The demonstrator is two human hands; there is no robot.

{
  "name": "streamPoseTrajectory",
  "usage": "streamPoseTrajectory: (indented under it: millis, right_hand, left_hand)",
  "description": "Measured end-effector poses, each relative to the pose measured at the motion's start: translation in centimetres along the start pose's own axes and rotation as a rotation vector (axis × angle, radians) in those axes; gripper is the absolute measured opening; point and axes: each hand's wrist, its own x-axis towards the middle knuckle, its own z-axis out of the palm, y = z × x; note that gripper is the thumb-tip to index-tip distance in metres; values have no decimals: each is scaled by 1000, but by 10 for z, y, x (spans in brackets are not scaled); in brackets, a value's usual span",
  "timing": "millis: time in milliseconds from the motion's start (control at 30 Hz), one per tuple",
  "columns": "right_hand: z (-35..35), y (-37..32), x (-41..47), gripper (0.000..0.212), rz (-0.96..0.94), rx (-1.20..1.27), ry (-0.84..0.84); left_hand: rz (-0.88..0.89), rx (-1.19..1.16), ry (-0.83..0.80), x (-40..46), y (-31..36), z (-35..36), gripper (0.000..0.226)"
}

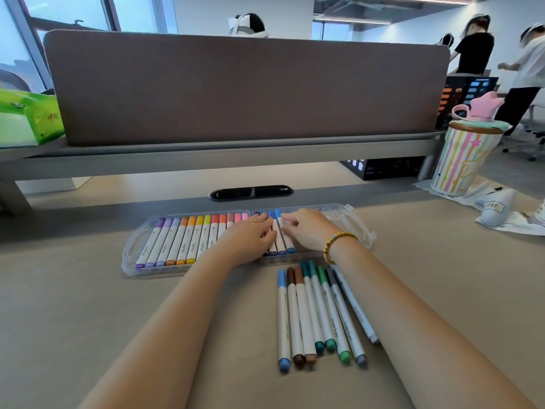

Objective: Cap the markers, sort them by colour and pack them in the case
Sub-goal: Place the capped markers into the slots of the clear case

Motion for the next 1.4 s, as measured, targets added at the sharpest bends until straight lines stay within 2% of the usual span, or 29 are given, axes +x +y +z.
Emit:
streamPoseTrajectory:
  millis: [133,433,533,633,733,800,900,967,1233,1400]
  right_hand:
    - [3,1,-5,36,-38,-183,0]
    - [5,-2,-9,40,3,-309,-32]
    - [0,-4,-12,39,34,-294,-77]
    - [-4,-4,-22,34,67,-189,-39]
    - [-12,-3,-37,40,111,-138,1]
    - [-19,-2,-45,39,150,-140,24]
    - [-28,-4,-55,31,161,-134,72]
    - [-29,-8,-59,27,137,-142,70]
    - [-33,-17,-68,16,95,-64,-19]
    - [-35,-27,-75,25,56,-62,-141]
  left_hand:
    - [6,40,8,-3,4,-1,49]
    - [-7,67,16,-2,4,3,50]
    - [-11,-28,51,-7,5,3,46]
    - [-35,-206,153,-15,8,3,40]
    - [-71,-134,256,-21,14,-1,28]
    - [-89,-43,150,-28,22,-7,25]
    - [-98,15,-136,-42,37,-13,31]
    - [-97,56,-231,-49,43,-12,33]
    - [-125,166,-260,-66,50,-11,38]
    - [-171,105,-243,-63,38,-14,39]
